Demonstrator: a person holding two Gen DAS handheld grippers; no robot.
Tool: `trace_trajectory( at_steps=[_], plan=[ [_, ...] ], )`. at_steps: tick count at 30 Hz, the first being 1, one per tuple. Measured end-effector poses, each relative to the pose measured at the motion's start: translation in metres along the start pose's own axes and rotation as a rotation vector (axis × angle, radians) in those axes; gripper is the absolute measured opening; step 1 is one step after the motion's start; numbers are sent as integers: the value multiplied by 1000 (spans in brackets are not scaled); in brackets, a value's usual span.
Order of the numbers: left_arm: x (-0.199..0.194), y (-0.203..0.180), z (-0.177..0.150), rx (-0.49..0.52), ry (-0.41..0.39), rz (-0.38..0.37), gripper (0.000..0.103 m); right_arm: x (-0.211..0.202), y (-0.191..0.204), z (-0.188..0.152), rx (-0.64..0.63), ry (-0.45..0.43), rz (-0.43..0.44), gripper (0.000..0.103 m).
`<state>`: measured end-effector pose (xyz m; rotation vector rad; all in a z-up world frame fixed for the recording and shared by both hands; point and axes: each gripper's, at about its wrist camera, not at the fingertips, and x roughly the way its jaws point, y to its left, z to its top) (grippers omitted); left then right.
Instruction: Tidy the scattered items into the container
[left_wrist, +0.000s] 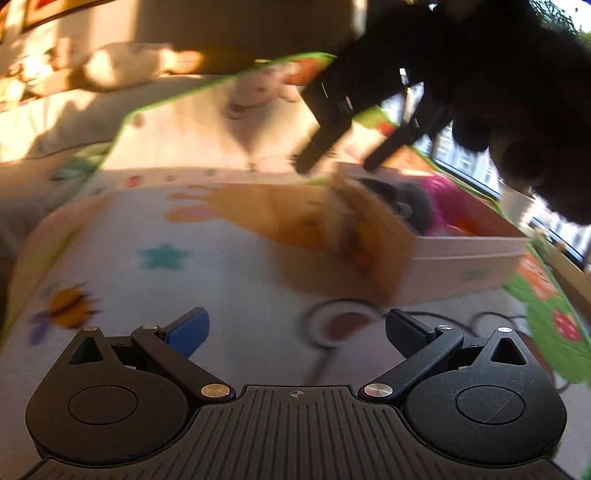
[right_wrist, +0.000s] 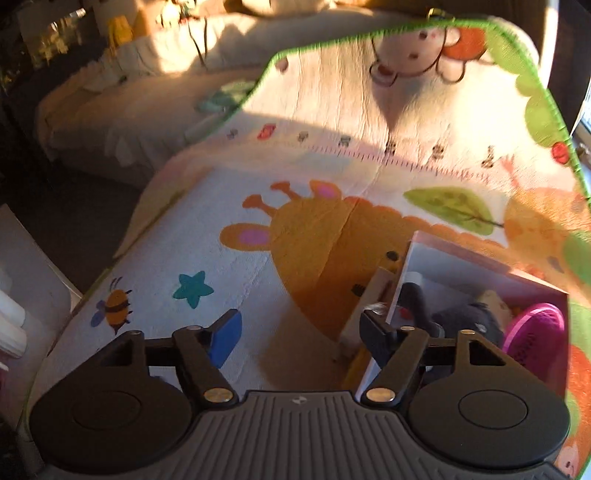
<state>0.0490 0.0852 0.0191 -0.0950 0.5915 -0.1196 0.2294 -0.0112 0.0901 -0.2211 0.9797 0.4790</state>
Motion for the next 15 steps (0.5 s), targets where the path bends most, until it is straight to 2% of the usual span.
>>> trace_trajectory(
  at_steps=[4, 8, 10, 12, 13, 15],
  plan=[
    [-3, 22, -3, -58, -46, 22, 103, 31, 7, 9, -9, 66, -100, 77],
    [-3, 34, -2, -115, -61, -20, 103, 54, 8, 15, 8, 149, -137, 80],
    [-7, 37, -4, -122, -73, -19, 103, 65, 8, 17, 27, 187, -179, 80],
    [-9, 37, -6, -125, -80, -28, 103, 73, 7, 18, 57, 210, -184, 81],
    [-10, 37, -7, -125, -81, -31, 103, 72, 8, 18, 60, 201, -149, 81],
    [-10, 37, -7, -126, -84, -35, 103, 56, 6, 18, 78, 144, 69, 81]
  ],
)
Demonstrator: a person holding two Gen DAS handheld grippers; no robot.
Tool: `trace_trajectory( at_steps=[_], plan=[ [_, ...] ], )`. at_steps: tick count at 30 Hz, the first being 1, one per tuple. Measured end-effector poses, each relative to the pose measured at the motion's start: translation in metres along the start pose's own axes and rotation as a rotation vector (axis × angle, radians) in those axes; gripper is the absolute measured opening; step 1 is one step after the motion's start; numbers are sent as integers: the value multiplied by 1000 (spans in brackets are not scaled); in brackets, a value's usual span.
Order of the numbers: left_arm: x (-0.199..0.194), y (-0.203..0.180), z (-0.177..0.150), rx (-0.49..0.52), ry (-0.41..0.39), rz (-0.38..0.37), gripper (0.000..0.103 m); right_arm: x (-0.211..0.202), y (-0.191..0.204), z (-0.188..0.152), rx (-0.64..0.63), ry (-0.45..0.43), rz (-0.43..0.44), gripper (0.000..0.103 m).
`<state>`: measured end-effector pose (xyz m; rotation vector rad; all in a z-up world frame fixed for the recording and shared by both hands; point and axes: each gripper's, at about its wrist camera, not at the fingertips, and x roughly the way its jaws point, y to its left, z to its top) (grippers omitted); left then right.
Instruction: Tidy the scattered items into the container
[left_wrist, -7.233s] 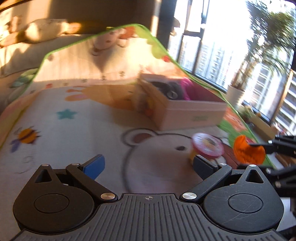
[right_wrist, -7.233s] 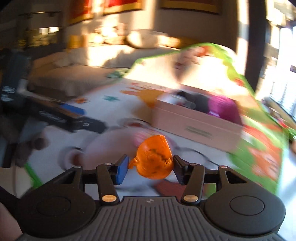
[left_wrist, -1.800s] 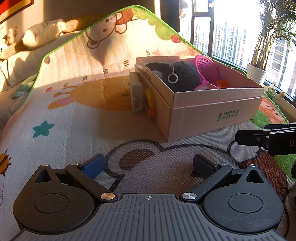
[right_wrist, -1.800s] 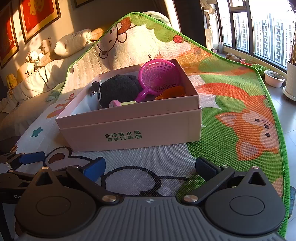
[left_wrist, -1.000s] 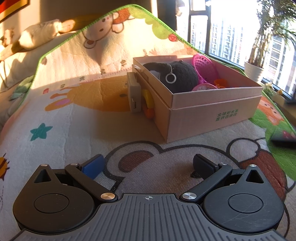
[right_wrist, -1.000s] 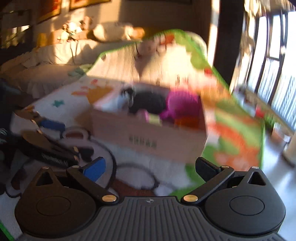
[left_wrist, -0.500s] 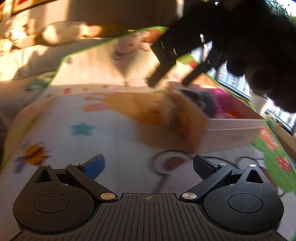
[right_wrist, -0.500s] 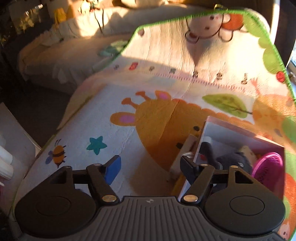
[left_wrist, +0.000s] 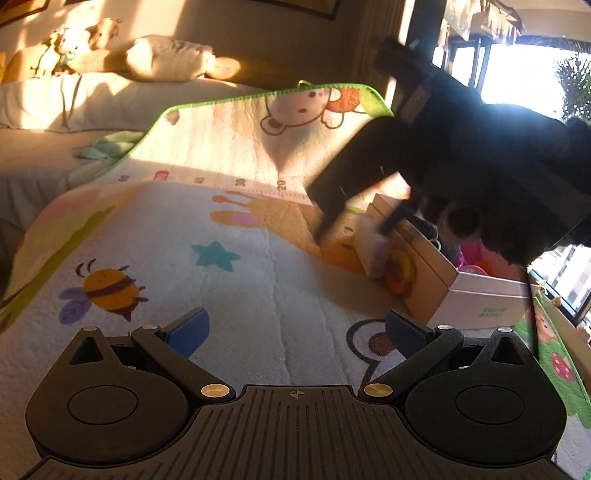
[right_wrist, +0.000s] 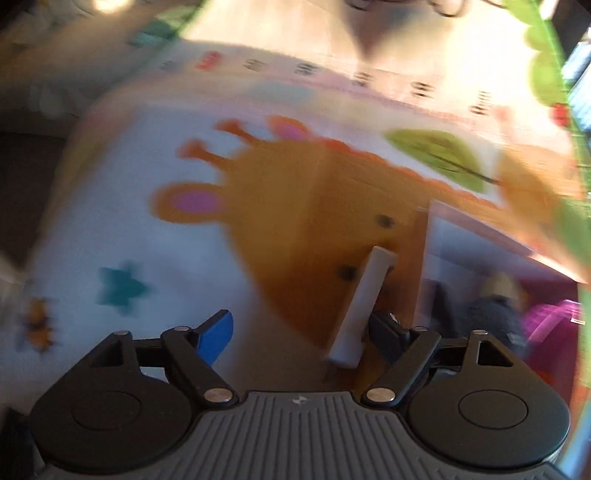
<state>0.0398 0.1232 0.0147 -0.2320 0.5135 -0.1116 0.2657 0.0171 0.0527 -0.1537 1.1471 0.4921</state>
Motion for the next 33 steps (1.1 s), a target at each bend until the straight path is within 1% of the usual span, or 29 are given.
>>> trace_trajectory(
  at_steps=[1, 2, 3, 4, 5, 7, 8, 11, 14, 16, 18, 20, 22, 24, 27, 31, 33],
  plan=[
    [0, 0, 0, -3, 0, -3, 103, -11, 1, -1, -3, -30, 58, 81],
    [1, 1, -1, -7, 2, -6, 103, -23, 3, -3, -26, -65, 60, 81],
    [1, 1, -1, -10, 7, -9, 103, -32, 6, -5, -62, -98, 31, 81],
    [2, 1, -1, -11, 11, -11, 103, -37, 8, -6, -101, -117, -18, 79],
    [4, 1, -1, -12, 15, -14, 103, -40, 10, -8, -139, -117, -71, 74],
    [5, 1, -1, -14, 21, -18, 103, -37, 10, -14, -221, -75, -161, 32],
    [6, 2, -1, -16, 22, -18, 103, -32, 11, -18, -264, -43, -200, 28],
    [7, 3, -1, -25, 24, -19, 103, -18, 16, -33, -407, 15, -308, 26],
    [6, 3, -2, -35, 26, -17, 103, 0, 22, -43, -522, 46, -402, 26],
    [8, 5, -1, -40, 30, -17, 103, 14, 23, -39, -552, 49, -465, 26],
    [9, 5, -1, -40, 34, -18, 103, 27, 23, -27, -551, 43, -523, 26],
    [9, 6, -1, -41, 34, -19, 103, 38, 24, -17, -580, 33, -585, 26],
    [10, 7, -1, -47, 36, -22, 103, 48, 23, -11, -605, 44, -626, 26],
    [10, 9, -1, -55, 40, -26, 103, 57, 20, -10, -639, 67, -647, 24],
    [10, 10, -1, -65, 39, -28, 103, 57, 25, -21, -711, 79, -662, 24],
    [10, 11, -1, -70, 37, -26, 103, 46, 33, -44, -753, 109, -610, 23],
    [8, 12, 0, -81, 30, -21, 103, 39, 37, -59, -763, 128, -564, 24]
  ],
)
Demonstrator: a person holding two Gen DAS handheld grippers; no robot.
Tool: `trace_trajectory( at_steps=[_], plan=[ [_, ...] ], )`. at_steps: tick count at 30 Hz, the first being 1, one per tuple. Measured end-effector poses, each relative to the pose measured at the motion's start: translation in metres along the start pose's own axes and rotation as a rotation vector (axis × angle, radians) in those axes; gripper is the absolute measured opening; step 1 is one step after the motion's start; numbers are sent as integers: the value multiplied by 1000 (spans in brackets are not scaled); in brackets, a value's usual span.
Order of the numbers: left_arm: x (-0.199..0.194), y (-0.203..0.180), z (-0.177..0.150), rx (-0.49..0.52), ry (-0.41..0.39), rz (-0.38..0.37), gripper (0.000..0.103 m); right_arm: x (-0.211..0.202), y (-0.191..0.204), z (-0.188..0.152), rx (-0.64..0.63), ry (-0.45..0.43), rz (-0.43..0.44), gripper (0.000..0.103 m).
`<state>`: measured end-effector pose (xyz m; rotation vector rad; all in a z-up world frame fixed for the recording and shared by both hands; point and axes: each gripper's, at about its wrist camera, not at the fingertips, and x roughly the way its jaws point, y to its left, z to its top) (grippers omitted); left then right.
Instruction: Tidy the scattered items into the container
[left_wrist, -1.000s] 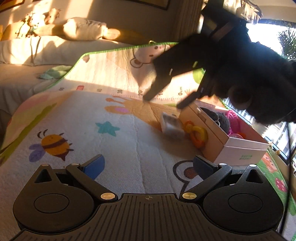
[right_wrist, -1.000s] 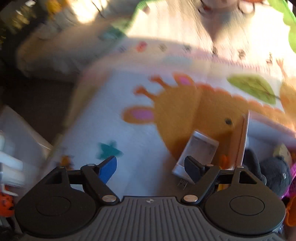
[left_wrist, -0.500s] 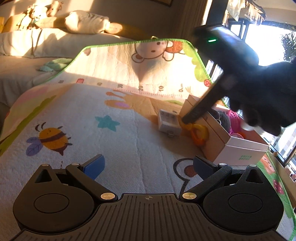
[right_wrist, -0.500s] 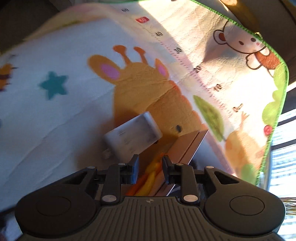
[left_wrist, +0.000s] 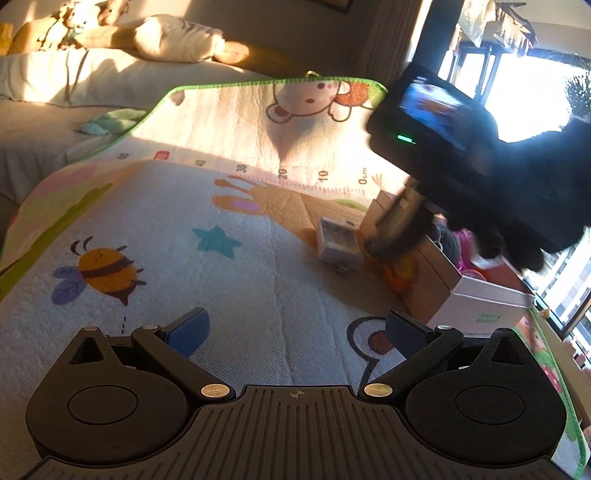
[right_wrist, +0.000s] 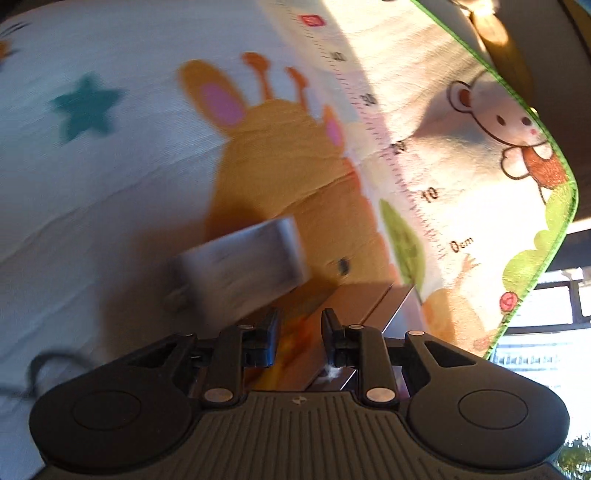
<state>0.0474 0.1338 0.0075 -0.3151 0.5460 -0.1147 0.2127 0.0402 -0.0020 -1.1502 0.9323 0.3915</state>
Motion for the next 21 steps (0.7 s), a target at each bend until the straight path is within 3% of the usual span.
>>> trace_trajectory(
  at_steps=[4, 6, 9, 11, 15, 21],
  plan=[
    [-4, 6, 1, -38, -19, 30, 103, -28, 18, -24, -34, -21, 82, 24],
    [-3, 8, 2, -55, -14, 42, 103, -41, 13, -30, 10, -27, 139, 21],
    [-1, 6, 3, -45, -6, 49, 103, -52, -15, -23, 93, -76, 95, 21],
    [0, 3, 2, -23, -1, 55, 103, -41, -33, -8, 123, -51, 58, 21],
    [-2, 2, 1, -8, -7, 58, 103, -12, -38, 16, 58, -17, -48, 21],
    [-1, 12, 3, -71, -5, 49, 103, -4, -15, 6, -25, 4, 7, 21]
  ],
)
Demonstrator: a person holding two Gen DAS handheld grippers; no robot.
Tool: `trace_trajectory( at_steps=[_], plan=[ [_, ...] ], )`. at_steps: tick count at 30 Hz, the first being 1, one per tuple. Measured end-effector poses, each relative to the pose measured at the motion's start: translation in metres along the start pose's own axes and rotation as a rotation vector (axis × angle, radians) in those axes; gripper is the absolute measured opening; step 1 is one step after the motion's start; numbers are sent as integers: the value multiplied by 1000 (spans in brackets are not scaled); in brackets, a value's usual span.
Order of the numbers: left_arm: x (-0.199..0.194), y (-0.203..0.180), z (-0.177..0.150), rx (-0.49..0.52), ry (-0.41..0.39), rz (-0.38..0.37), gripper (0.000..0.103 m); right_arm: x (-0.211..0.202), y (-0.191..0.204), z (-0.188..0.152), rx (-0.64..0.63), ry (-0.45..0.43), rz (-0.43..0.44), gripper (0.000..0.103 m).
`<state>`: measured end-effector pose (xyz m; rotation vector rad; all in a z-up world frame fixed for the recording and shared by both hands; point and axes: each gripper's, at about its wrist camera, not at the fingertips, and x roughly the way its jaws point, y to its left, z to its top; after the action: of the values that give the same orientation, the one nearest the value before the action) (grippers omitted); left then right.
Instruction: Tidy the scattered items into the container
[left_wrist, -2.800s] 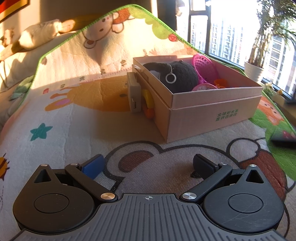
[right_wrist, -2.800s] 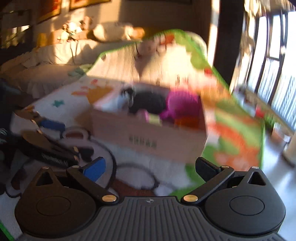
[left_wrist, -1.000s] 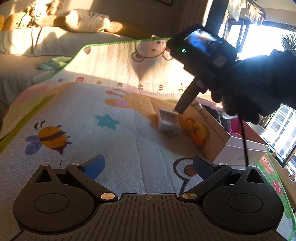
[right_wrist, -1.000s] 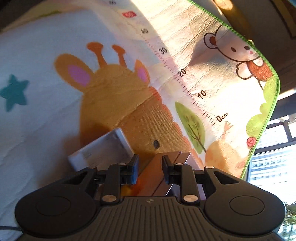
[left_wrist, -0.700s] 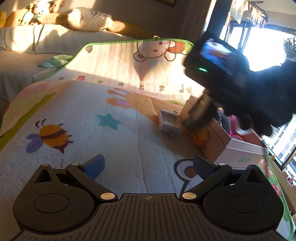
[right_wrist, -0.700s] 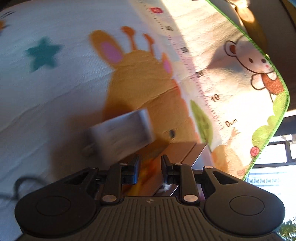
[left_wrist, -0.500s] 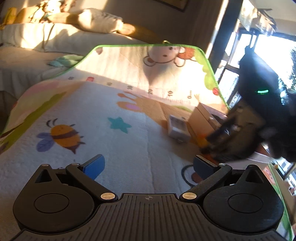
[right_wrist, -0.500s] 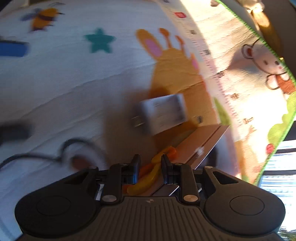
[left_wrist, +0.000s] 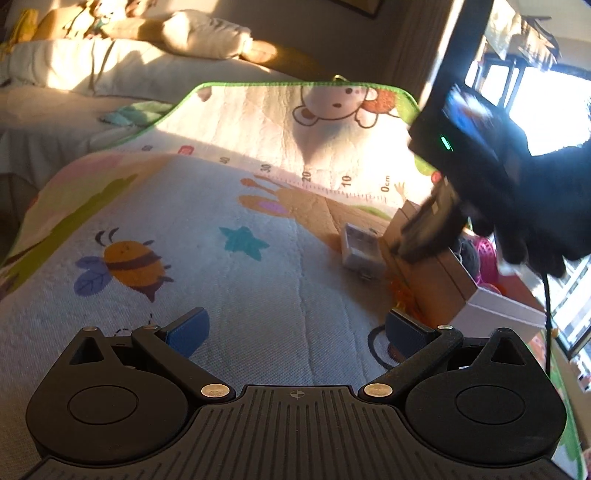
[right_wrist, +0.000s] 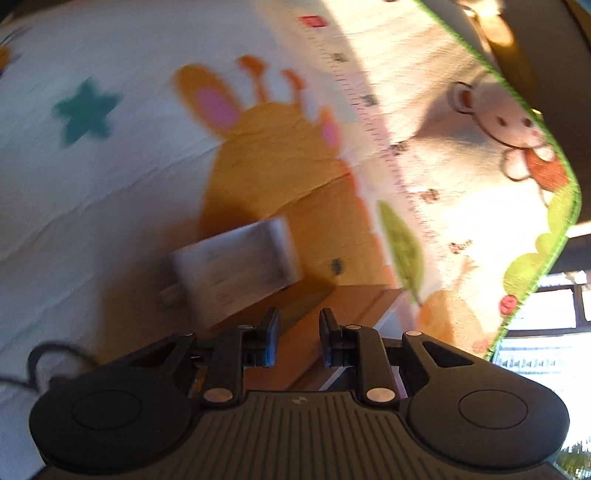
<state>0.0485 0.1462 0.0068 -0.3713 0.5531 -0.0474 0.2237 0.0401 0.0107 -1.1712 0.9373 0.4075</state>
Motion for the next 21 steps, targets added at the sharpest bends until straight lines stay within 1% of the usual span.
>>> trace_trajectory(
  at_steps=[4, 6, 9, 11, 12, 14, 15, 16, 17, 18, 20, 21],
  plan=[
    [-4, 3, 2, -23, -21, 14, 103, -14, 21, -22, -12, -22, 77, 21],
    [-5, 5, 3, -37, -26, 24, 103, -27, 34, -37, -15, -51, 107, 21],
    [-6, 8, 5, -49, -24, 35, 103, -54, 45, -64, 6, -105, 199, 21],
    [-7, 8, 5, -46, -24, 41, 103, -74, 45, -83, 58, -147, 269, 21],
    [-8, 8, 6, -43, -26, 42, 103, -83, 42, -95, 99, -181, 300, 22],
    [-10, 7, 6, -47, -31, 42, 103, -96, 34, -120, 232, -252, 358, 27],
    [-10, 7, 7, -52, -35, 42, 103, -97, 29, -130, 316, -296, 384, 37],
    [-11, 6, 7, -57, -39, 43, 103, -97, 26, -140, 408, -343, 412, 51],
    [-12, 5, 8, -60, -44, 46, 103, -97, 29, -147, 495, -389, 433, 57],
    [-13, 4, 8, -59, -52, 49, 103, -97, 37, -155, 565, -422, 447, 60],
    [-16, -1, 9, -37, -65, 62, 103, -86, 44, -159, 681, -456, 489, 60],
    [-18, -4, 9, -20, -70, 76, 103, -82, 49, -160, 716, -470, 504, 56]
  ],
)
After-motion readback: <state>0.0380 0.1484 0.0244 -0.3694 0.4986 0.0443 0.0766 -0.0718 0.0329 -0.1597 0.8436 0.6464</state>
